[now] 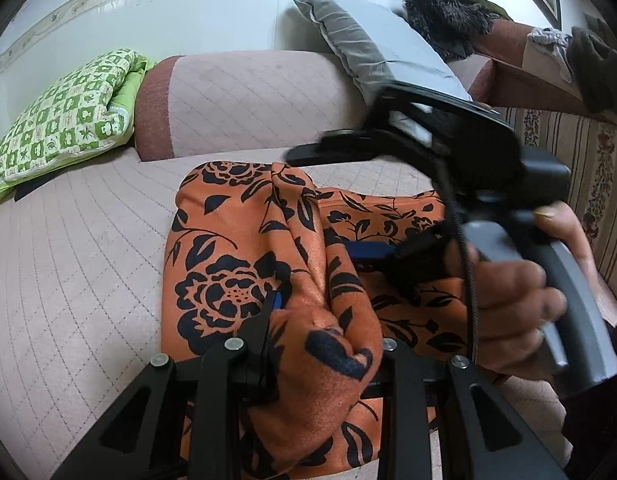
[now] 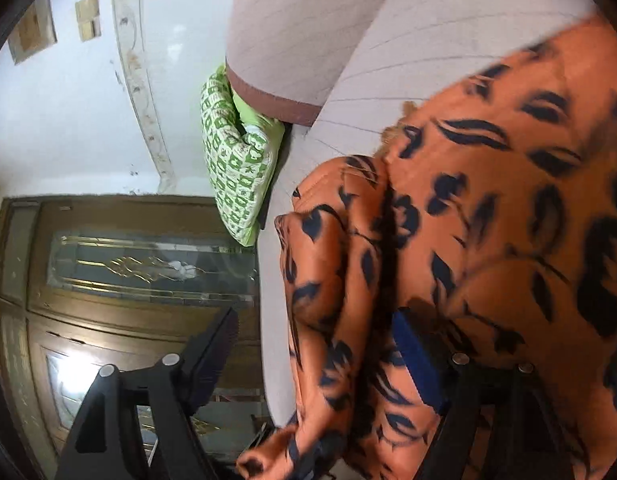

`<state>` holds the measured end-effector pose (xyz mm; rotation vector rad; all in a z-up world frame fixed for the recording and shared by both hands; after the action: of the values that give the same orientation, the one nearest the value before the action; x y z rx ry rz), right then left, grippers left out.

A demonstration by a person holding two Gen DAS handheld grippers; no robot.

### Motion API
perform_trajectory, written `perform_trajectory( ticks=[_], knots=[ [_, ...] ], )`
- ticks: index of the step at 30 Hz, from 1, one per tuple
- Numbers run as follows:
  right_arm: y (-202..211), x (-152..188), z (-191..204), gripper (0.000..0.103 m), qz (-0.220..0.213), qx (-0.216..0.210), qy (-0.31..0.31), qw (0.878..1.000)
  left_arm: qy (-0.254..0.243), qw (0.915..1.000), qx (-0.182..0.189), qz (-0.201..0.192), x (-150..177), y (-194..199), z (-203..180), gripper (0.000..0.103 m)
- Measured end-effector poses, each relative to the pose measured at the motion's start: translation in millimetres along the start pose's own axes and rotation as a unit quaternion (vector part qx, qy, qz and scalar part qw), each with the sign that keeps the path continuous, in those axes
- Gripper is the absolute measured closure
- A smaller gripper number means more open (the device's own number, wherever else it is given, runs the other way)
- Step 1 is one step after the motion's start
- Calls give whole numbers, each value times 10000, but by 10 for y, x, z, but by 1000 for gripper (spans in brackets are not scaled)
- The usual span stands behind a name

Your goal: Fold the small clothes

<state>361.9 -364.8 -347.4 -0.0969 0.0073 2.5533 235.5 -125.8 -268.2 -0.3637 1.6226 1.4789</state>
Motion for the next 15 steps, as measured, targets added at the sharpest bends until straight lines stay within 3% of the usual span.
perform_trajectory(
  ticks=[3, 4, 5, 6, 7, 11, 15],
  knots=[
    [-158, -98, -47, 22, 0, 149, 81, 9999, -40, 10000, -1, -3, 9, 12, -18, 73],
    [-182, -114, -40, 28, 6, 155, 155, 9998, -51, 10000, -8, -2, 12, 18, -24, 73],
    [-213, -135, -7, 38, 33, 223, 333, 9992, -58, 10000, -16, -5, 13, 24, -28, 73],
    [-256, -157, 44, 70, 56, 351, 567, 9978, -54, 10000, -35, -17, 8, 32, -32, 73],
    [-291, -165, 107, 81, 84, 541, 856, 9948, -34, 10000, -34, -7, -6, 22, -27, 73],
    [-248, -118, 383, 87, -2, 985, 1531, 9833, 178, 9997, 178, 19, -149, 36, -74, 73],
    [180, -111, 700, 88, -382, 1002, 1921, 9755, 131, 9979, 566, -272, -310, 213, -362, 73]
  ],
)
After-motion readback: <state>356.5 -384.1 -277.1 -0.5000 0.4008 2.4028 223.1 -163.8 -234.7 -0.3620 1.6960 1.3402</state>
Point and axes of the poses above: each gripper's, at about its wrist camera, not at the fingertips, and y roughly against the way its jaws point, z to its left, x to its underside, the point moved 1 cm from there along -y, roughly the way its jaws point, and after that the axes turned 15 degrees about -x, right-handed, at the moved point
